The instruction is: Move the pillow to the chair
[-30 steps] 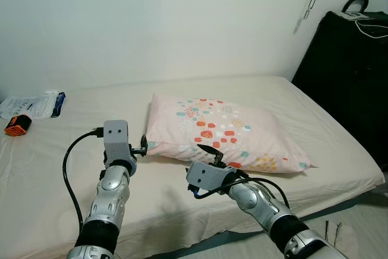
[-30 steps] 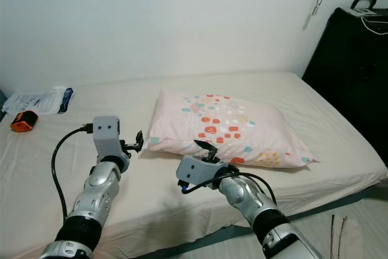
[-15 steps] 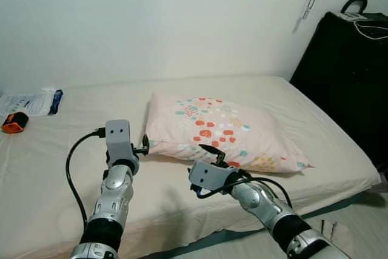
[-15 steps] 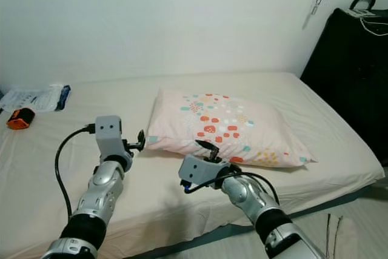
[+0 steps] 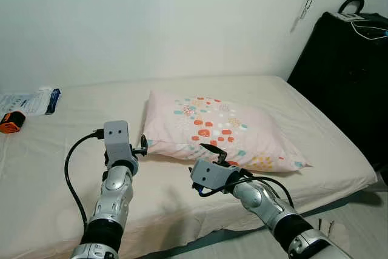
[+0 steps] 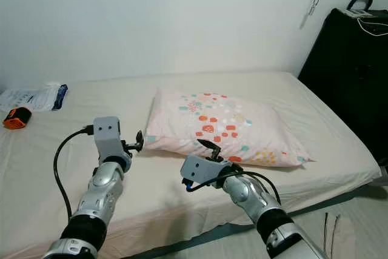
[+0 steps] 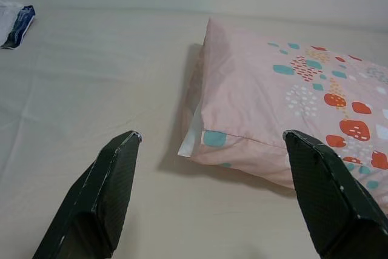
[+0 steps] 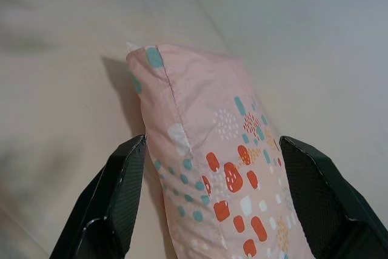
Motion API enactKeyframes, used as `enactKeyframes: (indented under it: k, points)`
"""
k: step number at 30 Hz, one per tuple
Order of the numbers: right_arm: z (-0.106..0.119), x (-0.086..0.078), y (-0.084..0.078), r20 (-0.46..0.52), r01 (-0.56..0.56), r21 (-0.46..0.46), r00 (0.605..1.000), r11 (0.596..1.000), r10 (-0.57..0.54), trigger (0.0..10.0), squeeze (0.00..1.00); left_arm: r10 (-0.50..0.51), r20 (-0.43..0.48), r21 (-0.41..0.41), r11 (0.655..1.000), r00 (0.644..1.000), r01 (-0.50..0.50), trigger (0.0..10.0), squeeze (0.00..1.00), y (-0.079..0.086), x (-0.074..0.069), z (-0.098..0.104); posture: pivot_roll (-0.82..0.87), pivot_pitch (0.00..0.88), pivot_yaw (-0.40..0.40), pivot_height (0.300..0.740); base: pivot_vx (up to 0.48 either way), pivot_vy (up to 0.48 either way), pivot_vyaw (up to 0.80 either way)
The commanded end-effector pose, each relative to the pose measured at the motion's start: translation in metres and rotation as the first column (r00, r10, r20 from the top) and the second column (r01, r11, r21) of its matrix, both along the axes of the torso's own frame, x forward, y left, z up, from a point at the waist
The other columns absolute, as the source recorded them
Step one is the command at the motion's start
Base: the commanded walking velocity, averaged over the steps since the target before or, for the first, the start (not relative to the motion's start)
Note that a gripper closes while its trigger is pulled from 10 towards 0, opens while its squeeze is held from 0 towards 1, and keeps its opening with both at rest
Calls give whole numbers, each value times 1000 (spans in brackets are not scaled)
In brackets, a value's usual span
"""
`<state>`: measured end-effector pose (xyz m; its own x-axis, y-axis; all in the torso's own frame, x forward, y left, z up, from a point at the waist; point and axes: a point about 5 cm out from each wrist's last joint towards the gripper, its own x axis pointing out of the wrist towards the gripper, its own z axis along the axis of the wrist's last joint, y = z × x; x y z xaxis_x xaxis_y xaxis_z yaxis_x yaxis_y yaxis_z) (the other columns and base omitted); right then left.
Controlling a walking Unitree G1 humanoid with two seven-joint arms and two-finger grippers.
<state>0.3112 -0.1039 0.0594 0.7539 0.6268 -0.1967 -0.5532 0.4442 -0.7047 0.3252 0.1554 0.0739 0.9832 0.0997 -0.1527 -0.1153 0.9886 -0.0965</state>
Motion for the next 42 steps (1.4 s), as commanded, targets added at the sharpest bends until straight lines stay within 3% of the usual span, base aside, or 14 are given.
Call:
enactKeyframes:
  k: [1,18,25,42]
  points:
    - [0,1,-5,-4,7,0,1000,1000,-7,10000,0,6,-19,-4,1000,1000,-6,10000,0,-1,-3,-6,-97,0,-122,740,0,0,0]
    - [-4,-3,5,-5,2,6,1000,1000,-2,10000,0,-11,-28,32,999,1000,12,10000,0,4,-5,-7,-41,0,-98,740,0,0,0]
    - [-3,-2,13,-14,-13,7,1000,1000,13,10000,0,35,-82,78,997,996,-29,10000,0,25,-20,-23,-51,0,-92,740,0,0,0]
    - [-3,-1,12,-12,2,11,1000,1000,-2,10000,0,16,-96,77,997,995,-8,10000,0,20,-18,-24,-34,0,-78,740,0,0,0]
